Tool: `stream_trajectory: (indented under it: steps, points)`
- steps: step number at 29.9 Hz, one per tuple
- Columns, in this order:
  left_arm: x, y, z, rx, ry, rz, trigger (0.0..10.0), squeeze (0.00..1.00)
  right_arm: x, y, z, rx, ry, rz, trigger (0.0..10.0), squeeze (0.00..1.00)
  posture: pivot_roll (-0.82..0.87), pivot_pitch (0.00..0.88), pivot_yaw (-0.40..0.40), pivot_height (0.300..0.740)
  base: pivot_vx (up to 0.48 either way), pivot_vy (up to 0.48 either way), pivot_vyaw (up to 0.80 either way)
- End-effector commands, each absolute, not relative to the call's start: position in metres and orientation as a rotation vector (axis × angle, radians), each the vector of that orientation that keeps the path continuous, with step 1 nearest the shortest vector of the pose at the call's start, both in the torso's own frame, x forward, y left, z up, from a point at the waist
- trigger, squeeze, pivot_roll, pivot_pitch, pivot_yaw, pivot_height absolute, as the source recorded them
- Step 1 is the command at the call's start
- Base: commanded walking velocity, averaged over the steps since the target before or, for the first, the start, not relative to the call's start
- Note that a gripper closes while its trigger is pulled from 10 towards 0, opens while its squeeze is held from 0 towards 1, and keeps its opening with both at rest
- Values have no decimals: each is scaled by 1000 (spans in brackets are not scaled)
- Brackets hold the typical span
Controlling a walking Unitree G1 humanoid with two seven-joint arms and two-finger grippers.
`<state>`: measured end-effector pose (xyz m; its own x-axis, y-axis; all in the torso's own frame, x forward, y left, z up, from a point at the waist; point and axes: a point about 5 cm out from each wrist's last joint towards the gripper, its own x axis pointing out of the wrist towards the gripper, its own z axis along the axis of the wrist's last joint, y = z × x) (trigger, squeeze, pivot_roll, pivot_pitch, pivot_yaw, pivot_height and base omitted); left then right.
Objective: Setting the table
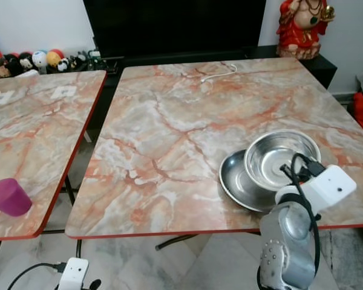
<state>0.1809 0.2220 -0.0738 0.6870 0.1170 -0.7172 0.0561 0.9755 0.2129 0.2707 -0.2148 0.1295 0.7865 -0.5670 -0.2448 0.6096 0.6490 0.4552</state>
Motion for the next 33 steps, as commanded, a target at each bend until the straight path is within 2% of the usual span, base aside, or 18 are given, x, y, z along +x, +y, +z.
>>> stream_trajectory:
  steps: [1,29,30,31,33]
  points:
    - [178,225,-75,234,827,32,10000,0,273,-204,120,612,141,-648,10000,0,-102,44,58,732,0,0,0]
    - [177,224,-75,238,830,36,10000,0,284,-186,109,622,223,-519,10000,0,-91,40,56,732,0,0,0]
    - [177,225,-75,238,830,36,10000,0,284,-186,109,622,221,-519,10000,204,-92,40,57,732,0,0,0]
    - [177,225,-75,238,830,37,10000,0,285,-187,110,623,215,-523,10000,290,-93,40,56,732,0,0,0]
    - [176,225,-76,239,832,35,10000,0,285,-188,111,620,210,-531,10000,314,-92,39,57,732,0,0,0]
